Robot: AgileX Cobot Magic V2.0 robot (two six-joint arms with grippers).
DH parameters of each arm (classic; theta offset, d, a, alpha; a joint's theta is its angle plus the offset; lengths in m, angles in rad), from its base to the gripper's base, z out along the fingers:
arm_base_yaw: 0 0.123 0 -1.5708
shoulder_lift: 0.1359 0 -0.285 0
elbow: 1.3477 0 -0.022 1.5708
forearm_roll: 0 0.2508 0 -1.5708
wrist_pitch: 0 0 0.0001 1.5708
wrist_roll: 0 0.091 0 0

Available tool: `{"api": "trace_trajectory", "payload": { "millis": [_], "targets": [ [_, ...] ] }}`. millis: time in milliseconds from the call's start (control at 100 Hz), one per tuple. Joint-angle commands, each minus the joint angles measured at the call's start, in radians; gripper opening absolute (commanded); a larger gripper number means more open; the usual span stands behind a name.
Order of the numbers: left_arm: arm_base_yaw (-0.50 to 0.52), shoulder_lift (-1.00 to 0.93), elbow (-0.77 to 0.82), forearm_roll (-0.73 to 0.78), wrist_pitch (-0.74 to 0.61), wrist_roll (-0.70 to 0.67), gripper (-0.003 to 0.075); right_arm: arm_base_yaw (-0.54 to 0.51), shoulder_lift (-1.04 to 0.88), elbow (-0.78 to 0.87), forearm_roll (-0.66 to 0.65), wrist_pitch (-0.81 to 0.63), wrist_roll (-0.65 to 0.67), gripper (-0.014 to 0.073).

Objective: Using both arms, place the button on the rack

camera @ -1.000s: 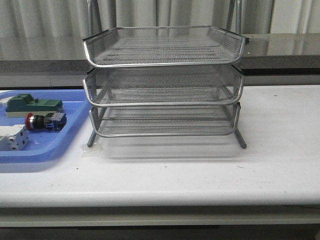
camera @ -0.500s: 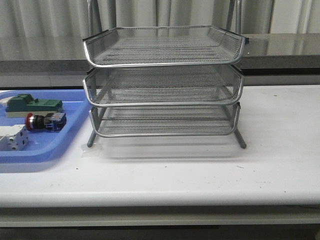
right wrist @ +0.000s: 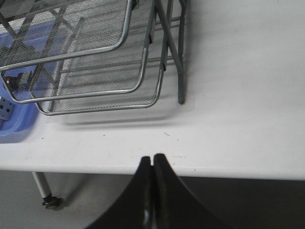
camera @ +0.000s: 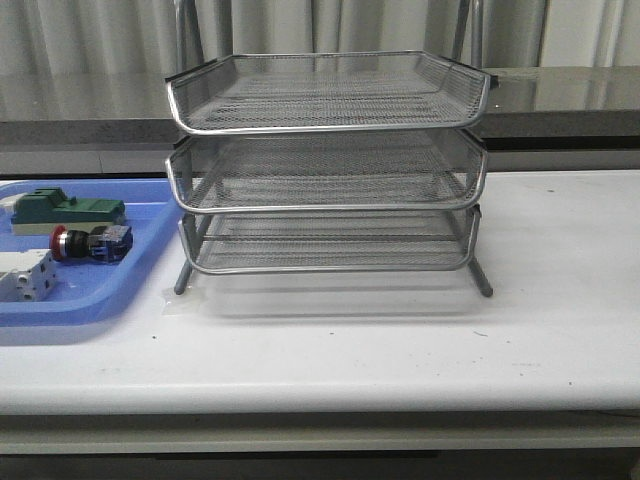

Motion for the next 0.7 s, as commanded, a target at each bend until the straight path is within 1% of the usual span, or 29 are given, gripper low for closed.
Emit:
{"api": "trace_trajectory", "payload": {
  "millis": [0,60,110,250,320,370,470,550,690],
  "targets": [
    [0.003,-0.032,0.034,-0.003,-0.079,-0.007,-0.002,0.001,0.054,-0.036,0.096,-0.078,-0.004,-0.0036],
    [0.003,-0.032,0.034,-0.003,-0.079,-0.007,-0.002,0.001,0.089,-0.036,0.141,-0.082,-0.007,0.0003],
    [0.003,-0.032,0.034,-0.003,-0.079,-0.007,-0.002,0.001,0.119,-0.036,0.172,-0.09,-0.016,0.0056],
    [0.003,-0.032,0.034,-0.003,-0.079,-0.007,-0.002,0.001,0.209,-0.036,0.233,-0.124,-0.036,0.0256],
    [0.003,-0.032,0.034,-0.003,-0.079,-0.007,-0.002,0.001,0.253,-0.036,0.261,-0.143,-0.054,0.0323],
    [0.003,-0.032,0.034,-0.003,-0.079,-0.007,-0.002,0.001,0.28,-0.036,0.289,-0.166,-0.072,0.034],
    [0.003,-0.032,0.034,-0.003,-0.079,-0.007,-0.002,0.001,0.336,-0.036,0.372,-0.22,-0.126,0.0341],
    [0.003,-0.032,0.034,-0.003,-0.079,-0.007,-0.002,0.001,0.374,-0.037,0.459,-0.242,-0.206,0.0341],
    [0.003,-0.032,0.034,-0.003,-0.079,-0.007,-0.002,0.001,0.43,-0.039,0.604,-0.229,-0.348,0.0341]
  ]
}}
